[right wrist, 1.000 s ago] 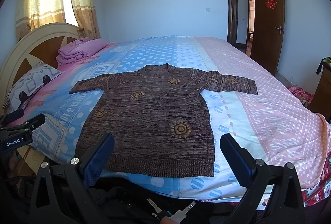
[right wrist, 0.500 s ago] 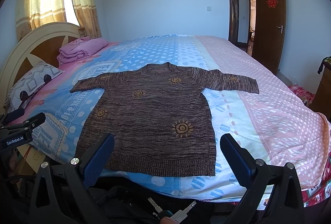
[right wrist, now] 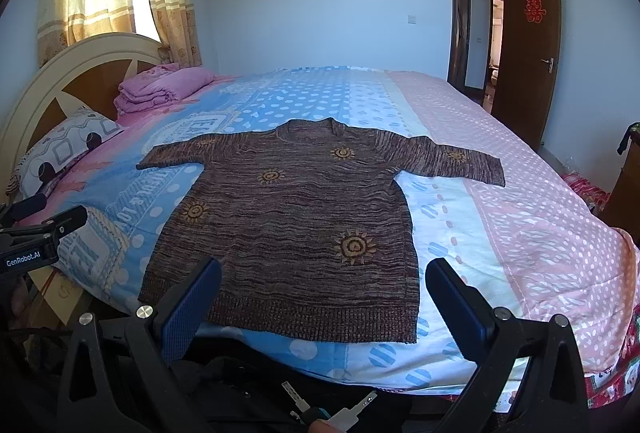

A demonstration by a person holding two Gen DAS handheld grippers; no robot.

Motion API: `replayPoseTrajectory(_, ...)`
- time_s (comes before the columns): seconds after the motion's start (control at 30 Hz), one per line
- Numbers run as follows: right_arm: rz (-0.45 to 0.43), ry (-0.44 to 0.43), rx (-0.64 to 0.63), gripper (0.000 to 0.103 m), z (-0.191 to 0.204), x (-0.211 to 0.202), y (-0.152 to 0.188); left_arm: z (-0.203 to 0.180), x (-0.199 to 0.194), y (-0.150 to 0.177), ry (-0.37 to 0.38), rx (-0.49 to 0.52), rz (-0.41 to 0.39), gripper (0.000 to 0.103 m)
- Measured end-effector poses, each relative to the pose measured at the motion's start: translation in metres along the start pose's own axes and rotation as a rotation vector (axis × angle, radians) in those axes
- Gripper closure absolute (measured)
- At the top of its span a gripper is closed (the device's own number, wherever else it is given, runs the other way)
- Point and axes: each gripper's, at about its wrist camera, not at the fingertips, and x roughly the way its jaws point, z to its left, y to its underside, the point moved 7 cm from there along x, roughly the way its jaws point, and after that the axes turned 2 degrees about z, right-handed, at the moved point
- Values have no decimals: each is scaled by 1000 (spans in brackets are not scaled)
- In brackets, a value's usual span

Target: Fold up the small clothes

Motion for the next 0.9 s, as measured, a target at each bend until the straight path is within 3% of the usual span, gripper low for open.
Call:
replayPoseTrajectory(0.3, 12, -100, 10, 1, 2, 18, 5, -6, 11, 2, 22, 11, 33, 0)
replayPoseTrajectory(0.5, 81, -124, 122, 1, -37, 62, 6, -5, 41, -8, 6, 39, 39, 0)
replayPoseTrajectory(0.73, 109, -72, 287, 1, -113, 112, -14, -10, 95, -34, -35, 85, 67, 0)
replayPoseTrajectory(0.9, 143, 44, 308, 1, -161, 141, -33, -18, 130, -59, -71, 120, 59, 0)
